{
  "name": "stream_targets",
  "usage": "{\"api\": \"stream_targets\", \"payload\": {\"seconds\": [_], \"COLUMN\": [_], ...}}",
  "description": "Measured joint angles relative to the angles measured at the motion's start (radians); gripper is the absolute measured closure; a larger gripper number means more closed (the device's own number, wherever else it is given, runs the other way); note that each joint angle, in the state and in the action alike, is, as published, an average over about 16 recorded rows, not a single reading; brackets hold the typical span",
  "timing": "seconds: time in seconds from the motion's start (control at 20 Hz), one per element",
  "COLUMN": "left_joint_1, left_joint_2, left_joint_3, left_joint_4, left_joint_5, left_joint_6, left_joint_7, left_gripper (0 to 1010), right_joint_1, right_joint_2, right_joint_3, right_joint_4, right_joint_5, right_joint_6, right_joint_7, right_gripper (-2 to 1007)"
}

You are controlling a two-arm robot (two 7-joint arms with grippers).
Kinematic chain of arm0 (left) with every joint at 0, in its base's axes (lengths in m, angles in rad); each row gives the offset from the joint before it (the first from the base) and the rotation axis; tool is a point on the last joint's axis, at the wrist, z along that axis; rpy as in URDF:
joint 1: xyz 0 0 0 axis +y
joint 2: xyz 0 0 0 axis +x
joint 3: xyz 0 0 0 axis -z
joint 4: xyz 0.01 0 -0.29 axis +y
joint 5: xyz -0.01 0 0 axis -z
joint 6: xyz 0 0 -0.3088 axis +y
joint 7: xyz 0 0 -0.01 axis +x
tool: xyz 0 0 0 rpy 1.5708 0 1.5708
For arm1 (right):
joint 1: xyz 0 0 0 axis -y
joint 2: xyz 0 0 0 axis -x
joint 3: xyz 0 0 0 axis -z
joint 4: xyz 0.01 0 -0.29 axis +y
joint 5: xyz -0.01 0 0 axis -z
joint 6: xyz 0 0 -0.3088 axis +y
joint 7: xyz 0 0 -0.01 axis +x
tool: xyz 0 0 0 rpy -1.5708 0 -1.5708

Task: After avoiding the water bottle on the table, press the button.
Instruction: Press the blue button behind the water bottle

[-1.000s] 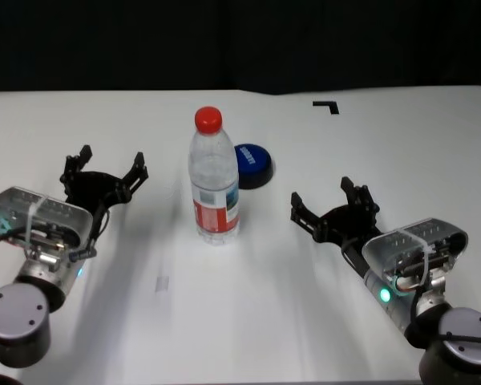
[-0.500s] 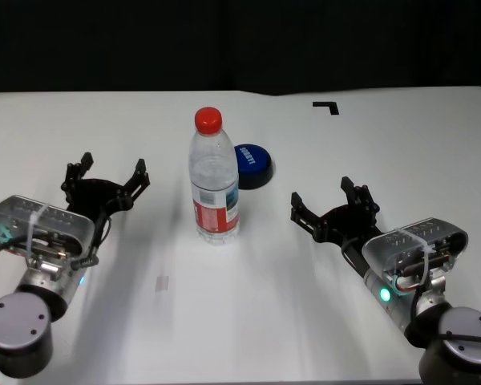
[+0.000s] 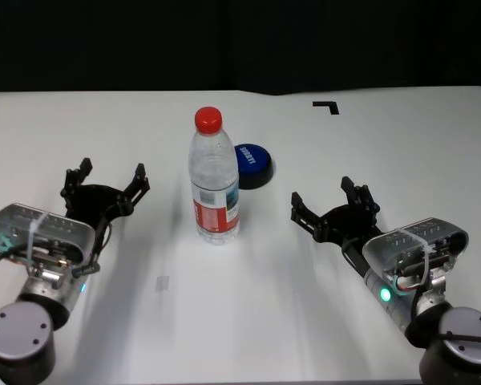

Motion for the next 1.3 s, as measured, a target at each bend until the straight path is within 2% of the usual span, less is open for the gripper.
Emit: {"api": "stream_targets", "payload": {"seconds": [0.7,1.3], "left_joint_1": [0.055,0.096], "left_joint_2": [-0.013,-0.013], "left_joint_3": [-0.01,-0.022], "left_joint_4": [-0.058,-0.099], "left_joint_5": [0.014,0.014], "left_joint_6": [0.015,0.015], "left_joint_7": [0.015,0.014], "left_gripper": [7,7], "right_joint_1": [0.0,0.0], "right_joint_2": [0.0,0.0], "right_joint_3": [0.0,0.0], "right_joint_4": [0.0,0.0], "right_joint_5": [0.0,0.0], "right_joint_6": [0.0,0.0], "right_joint_7": [0.0,0.0], "right_gripper": [3,2]}}
